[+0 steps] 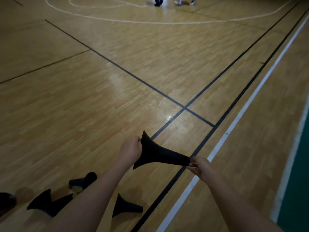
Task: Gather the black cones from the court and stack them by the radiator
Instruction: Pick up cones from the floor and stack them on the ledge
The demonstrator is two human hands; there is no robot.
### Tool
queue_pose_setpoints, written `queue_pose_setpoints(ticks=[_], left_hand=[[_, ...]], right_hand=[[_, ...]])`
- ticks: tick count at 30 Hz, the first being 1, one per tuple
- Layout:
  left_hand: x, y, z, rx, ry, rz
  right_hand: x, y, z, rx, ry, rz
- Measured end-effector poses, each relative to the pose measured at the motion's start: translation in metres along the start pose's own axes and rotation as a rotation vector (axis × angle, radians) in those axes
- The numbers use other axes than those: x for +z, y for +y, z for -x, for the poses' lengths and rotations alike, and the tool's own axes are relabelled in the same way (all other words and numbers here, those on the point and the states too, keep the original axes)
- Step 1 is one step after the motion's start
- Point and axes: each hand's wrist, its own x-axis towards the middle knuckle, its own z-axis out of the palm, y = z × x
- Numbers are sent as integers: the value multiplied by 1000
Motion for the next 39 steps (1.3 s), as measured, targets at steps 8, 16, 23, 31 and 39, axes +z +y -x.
queue_pose_setpoints(ticks=[8,16,23,31,39], left_hand=[[-41,49,10,98,7,57],[-56,112,-7,298,-45,60],[-48,166,-2,490,-188,161],[-14,238,31,654,-412,220],[55,347,127,811,-643,182]], right_hand=[[-39,-22,45,-135,44,-146],[-87,-32,94,-165,130,-367],[-134,-7,139,-229,211,-625],[-198,40,188,-291,406,-811],[-295,118,256,-324,673,-1048]])
